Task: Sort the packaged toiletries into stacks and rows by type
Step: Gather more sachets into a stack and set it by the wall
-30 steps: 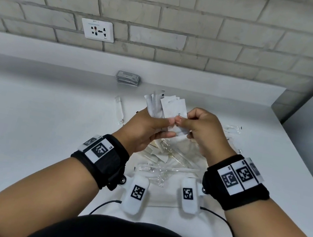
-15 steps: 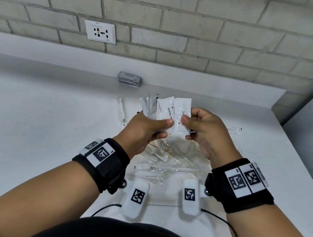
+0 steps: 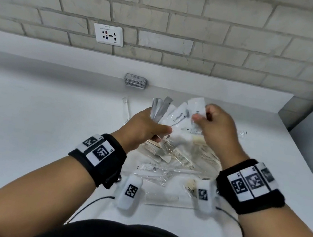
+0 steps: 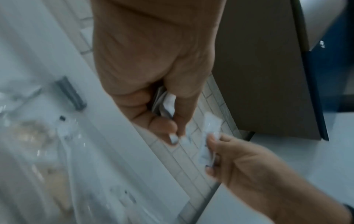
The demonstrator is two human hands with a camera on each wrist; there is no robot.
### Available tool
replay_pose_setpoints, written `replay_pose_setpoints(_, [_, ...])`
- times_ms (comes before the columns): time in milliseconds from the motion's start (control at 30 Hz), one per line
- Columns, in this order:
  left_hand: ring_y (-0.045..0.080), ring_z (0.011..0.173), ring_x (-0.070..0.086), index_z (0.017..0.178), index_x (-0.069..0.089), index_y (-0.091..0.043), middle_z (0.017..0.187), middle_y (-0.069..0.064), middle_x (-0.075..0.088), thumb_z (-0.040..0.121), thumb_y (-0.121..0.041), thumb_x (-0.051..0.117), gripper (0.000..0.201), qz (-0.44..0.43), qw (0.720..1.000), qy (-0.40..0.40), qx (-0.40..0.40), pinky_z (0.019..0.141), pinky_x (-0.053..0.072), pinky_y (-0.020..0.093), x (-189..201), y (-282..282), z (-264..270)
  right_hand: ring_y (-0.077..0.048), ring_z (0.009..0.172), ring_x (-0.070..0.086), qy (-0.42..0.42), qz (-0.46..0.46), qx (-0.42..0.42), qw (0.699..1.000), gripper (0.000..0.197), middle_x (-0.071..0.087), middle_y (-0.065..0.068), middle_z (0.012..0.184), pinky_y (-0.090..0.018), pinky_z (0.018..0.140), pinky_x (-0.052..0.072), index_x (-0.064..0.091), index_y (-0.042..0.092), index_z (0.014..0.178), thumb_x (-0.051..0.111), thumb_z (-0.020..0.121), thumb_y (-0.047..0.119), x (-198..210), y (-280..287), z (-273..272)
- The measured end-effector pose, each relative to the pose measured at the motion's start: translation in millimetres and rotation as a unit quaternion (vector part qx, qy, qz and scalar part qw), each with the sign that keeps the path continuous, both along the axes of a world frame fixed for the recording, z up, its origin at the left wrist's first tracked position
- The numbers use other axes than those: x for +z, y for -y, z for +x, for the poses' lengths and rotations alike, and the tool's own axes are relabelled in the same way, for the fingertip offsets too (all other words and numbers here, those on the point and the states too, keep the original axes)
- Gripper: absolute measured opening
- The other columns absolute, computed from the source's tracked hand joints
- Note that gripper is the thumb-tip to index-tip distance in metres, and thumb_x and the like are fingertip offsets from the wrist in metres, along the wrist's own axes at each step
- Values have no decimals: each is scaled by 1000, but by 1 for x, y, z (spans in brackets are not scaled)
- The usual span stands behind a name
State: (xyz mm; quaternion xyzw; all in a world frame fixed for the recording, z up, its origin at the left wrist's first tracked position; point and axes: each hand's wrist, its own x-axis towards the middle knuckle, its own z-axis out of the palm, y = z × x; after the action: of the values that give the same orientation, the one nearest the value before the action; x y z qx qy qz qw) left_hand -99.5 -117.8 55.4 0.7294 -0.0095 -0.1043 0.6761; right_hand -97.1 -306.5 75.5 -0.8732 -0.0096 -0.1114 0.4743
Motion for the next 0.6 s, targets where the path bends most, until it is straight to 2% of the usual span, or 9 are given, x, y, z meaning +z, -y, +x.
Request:
replay_pose_setpoints(67, [20,65,64,96,56,-9,78,12,65,74,-3,78,31,86,995,3,-49,54,51,24,5,-8,4,-16,86,52,60,-157,69,983,17,56,-2,96,-25,73,39,59,9,78,69,84,22,24,10,4])
replay_pose_setpoints(133, [23,68,65,102,57,-8,80,14,65,73,-3,79,36,103,992,9,-78,57,52,27,10,-11,6,-15,103,53,12,-311,186,932,15,55,5,116,-26,85,40,61,14,80,71,83,25,46,9,4])
replay_pose_setpoints(200, [25,72,65,108,57,-4,82,15,65,75,0,77,38,51,996,12,-77,60,54,28,12,-10,7,-19,99,57,-21,-414,227,882,13,58,5,109,-30,81,44,60,16,79,70,83,24,49,3,3])
replay_pose_setpoints(233, [23,71,65,108,58,-3,82,13,65,76,2,74,35,18,997,13,-68,61,54,26,12,-9,6,-20,92,58,-13,-417,216,883,12,59,5,99,-32,75,44,59,18,80,70,82,22,46,-1,2])
replay_pose_setpoints(300, [19,73,65,108,60,1,86,11,66,80,3,70,30,-49,998,7,-47,61,54,22,8,-8,7,-21,83,58,28,-358,171,917,15,58,6,87,-34,69,45,56,22,90,68,82,18,32,-5,-2])
replay_pose_setpoints(400, [21,85,66,116,60,3,96,12,67,85,0,65,32,-149,988,-28,-25,67,57,22,-2,-8,5,-18,82,58,46,-270,90,958,40,59,5,88,-34,73,49,51,25,119,68,84,18,8,-1,-4])
replay_pose_setpoints(467, [26,87,68,111,60,4,93,12,70,89,1,59,22,-206,976,-66,2,69,59,25,-7,-9,4,-22,81,61,12,-182,48,982,22,64,1,88,-35,73,49,59,18,106,67,86,19,-3,5,-2])
replay_pose_setpoints(533, [26,81,69,96,60,4,79,8,70,90,4,56,7,-240,966,-88,29,73,60,28,-10,-9,3,-24,76,64,-39,17,34,999,3,68,-2,83,-33,66,51,64,16,90,65,88,14,-9,12,1])
replay_pose_setpoints(600, [26,78,68,88,60,5,75,8,65,89,7,57,3,-247,964,-85,40,73,60,28,-12,-5,3,-27,76,63,-102,255,48,960,8,66,-6,82,-34,62,54,65,12,88,63,87,4,-8,12,3])
